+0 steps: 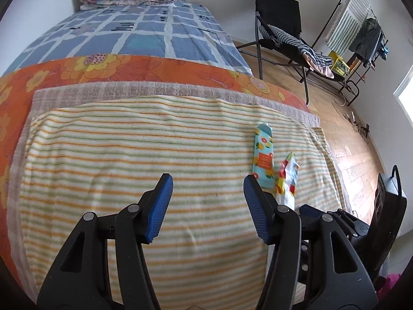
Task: Collect trash
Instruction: 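Grasp the light-blue orange-print tube with the left tool while the right tool grasps the white patterned strip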
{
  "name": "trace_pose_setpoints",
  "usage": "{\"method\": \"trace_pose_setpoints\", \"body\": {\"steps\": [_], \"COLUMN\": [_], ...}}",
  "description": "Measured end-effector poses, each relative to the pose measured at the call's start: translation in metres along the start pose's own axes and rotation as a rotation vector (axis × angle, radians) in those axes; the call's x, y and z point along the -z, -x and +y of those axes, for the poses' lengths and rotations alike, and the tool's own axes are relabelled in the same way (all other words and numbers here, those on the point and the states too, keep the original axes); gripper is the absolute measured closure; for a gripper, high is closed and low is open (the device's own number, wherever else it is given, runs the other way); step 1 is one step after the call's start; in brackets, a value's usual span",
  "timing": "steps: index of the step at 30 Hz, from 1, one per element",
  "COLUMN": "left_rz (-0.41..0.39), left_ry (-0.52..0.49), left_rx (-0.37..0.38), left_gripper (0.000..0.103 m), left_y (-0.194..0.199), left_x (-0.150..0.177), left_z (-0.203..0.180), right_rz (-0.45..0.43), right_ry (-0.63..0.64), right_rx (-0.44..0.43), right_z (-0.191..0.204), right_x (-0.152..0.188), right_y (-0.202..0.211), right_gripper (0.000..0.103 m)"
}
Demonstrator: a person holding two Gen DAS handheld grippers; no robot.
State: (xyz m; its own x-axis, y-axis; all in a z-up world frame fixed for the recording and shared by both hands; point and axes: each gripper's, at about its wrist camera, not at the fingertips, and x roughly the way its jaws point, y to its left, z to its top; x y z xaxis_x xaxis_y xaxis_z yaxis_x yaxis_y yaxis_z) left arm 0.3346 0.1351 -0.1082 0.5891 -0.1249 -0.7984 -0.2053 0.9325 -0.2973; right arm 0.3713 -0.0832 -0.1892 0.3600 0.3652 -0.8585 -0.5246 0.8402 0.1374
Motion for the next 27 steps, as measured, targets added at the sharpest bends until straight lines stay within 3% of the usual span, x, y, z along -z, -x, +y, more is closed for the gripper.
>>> {"method": "trace_pose_setpoints", "body": {"steps": [8, 19, 23, 27], "left_rz": [0.015, 0.087, 0.112, 0.124], "left_ry": [-0.034, -0.127, -0.18, -0.234], "left_rx": [0.032, 0.06, 0.011, -0.047], "left_gripper": [0.044, 0.044, 0.044, 0.045], "left_y": [-0.032, -0.083, -0.099, -0.109], "left_x": [-0.01, -0.021, -0.027, -0.026], "left_z": [-0.019, -0.076, -0.095, -0.106], "right_rz": [-0.019, -0.004, 0.004, 0.019], "right_ry": [0.016, -0.058, -0.094, -0.157], "right_rx": [0.018, -0.041, -0.081, -0.177], "right_z": [-0.023, -0.068, -0.082, -0.094], "right_x": [-0.01, -0.007, -0.005, -0.004], "right_y": [0.001, 0.016, 0.018, 0.016], "right_gripper": [0.061, 0.076, 0.084, 0.077]}}
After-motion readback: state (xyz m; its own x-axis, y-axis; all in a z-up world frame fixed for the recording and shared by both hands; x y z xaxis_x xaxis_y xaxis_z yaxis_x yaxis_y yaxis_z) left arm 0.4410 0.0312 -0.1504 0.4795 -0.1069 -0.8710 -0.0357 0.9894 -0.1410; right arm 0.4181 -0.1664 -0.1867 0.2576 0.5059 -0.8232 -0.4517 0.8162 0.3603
